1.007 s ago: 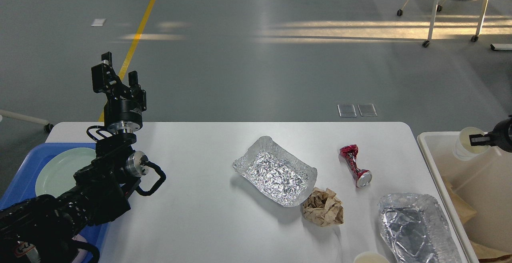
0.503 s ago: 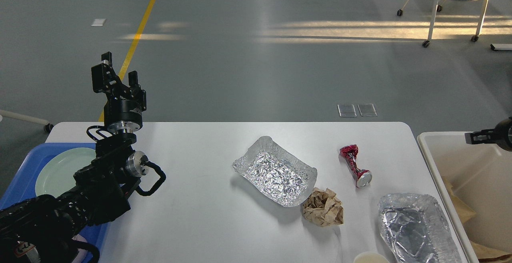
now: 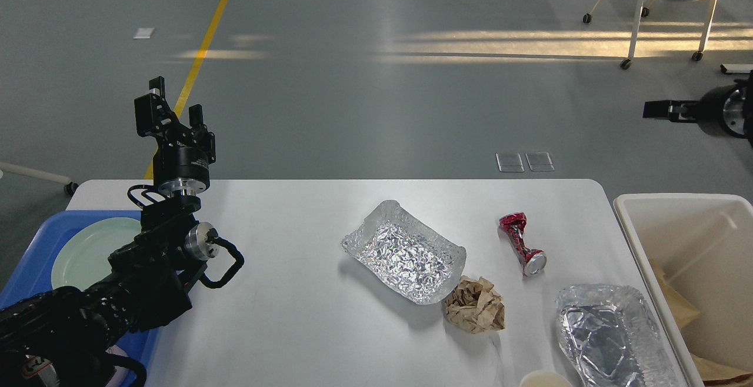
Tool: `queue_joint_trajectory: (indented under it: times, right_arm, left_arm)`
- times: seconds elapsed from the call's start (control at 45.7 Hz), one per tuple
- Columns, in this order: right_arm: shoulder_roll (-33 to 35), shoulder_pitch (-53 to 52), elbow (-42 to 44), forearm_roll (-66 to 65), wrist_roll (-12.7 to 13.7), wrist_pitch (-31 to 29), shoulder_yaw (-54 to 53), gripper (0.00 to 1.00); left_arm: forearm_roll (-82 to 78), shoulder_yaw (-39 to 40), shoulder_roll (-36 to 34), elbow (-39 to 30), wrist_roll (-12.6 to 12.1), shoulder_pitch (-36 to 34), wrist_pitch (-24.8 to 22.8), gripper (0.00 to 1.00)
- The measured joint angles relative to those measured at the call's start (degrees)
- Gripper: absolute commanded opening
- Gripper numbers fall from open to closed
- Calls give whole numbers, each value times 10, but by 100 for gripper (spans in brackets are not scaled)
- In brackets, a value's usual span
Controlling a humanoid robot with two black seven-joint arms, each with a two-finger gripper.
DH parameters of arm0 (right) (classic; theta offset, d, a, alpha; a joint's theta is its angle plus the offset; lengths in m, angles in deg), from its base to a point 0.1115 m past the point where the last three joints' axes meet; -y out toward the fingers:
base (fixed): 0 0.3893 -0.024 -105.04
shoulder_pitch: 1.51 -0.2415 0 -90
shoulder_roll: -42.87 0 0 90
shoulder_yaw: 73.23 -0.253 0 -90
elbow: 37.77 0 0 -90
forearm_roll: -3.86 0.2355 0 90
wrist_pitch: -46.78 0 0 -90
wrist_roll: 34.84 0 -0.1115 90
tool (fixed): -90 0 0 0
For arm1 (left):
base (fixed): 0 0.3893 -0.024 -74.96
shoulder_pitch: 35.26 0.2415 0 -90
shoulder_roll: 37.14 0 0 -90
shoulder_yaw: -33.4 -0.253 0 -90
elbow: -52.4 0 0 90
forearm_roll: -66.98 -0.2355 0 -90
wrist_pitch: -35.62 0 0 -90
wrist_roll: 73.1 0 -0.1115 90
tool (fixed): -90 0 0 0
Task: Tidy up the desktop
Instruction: 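Raise the empty right gripper away from the bin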
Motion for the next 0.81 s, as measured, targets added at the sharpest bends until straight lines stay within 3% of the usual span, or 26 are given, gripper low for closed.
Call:
queue_joint_trajectory:
  times: [0.372,0.81]
  right_arm:
    - [-40,-197,-55,7,-2,-240,-97,100]
    - [-80,-419,-151,7,-2,-255,-160,100]
  left_arm:
    - [0,0,0,0,0,0,0,96]
    - [0,0,0,0,0,0,0,96]
